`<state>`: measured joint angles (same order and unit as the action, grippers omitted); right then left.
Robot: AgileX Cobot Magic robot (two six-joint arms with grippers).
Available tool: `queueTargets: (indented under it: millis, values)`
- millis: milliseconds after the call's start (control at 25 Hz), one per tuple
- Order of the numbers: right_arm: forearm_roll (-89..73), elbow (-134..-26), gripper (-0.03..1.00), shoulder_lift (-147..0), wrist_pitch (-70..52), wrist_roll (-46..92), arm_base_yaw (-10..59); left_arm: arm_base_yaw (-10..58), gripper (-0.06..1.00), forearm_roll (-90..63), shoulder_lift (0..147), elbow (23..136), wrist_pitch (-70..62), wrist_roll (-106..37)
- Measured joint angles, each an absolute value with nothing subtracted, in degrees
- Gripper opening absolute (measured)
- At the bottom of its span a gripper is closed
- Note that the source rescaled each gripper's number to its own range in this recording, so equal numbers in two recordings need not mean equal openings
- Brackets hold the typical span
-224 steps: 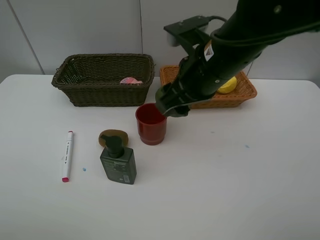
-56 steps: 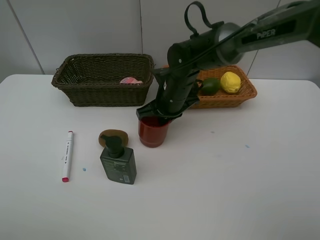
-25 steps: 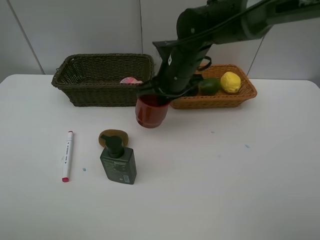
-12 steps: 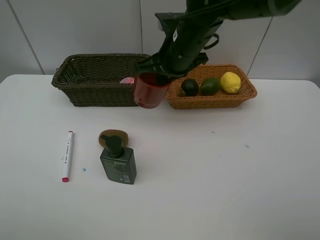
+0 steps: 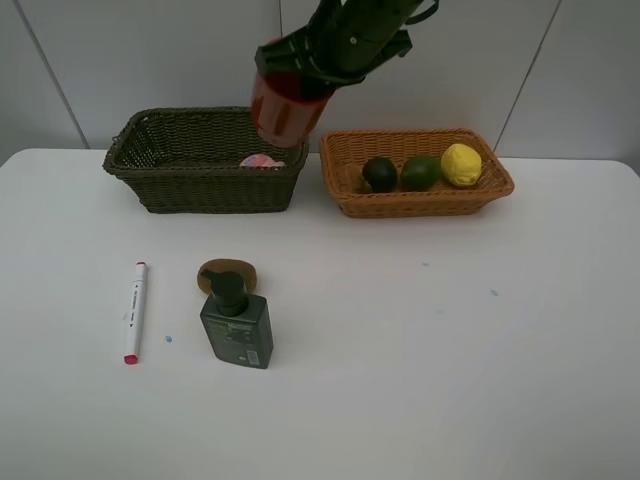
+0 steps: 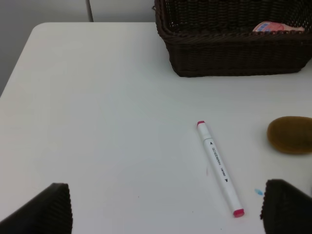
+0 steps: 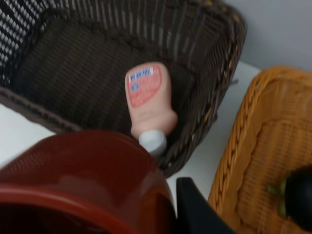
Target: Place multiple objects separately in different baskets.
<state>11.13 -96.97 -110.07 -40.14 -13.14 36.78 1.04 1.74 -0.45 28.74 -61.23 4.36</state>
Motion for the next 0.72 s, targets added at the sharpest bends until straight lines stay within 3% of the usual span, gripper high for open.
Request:
queueTargets:
  millis: [720]
  values:
    - [11.9, -100.1, 0.00, -120.8, -13.8, -13.1, 36.8, 1.0, 1.00, 1.7, -0.4, 28.7, -61.2, 4.4]
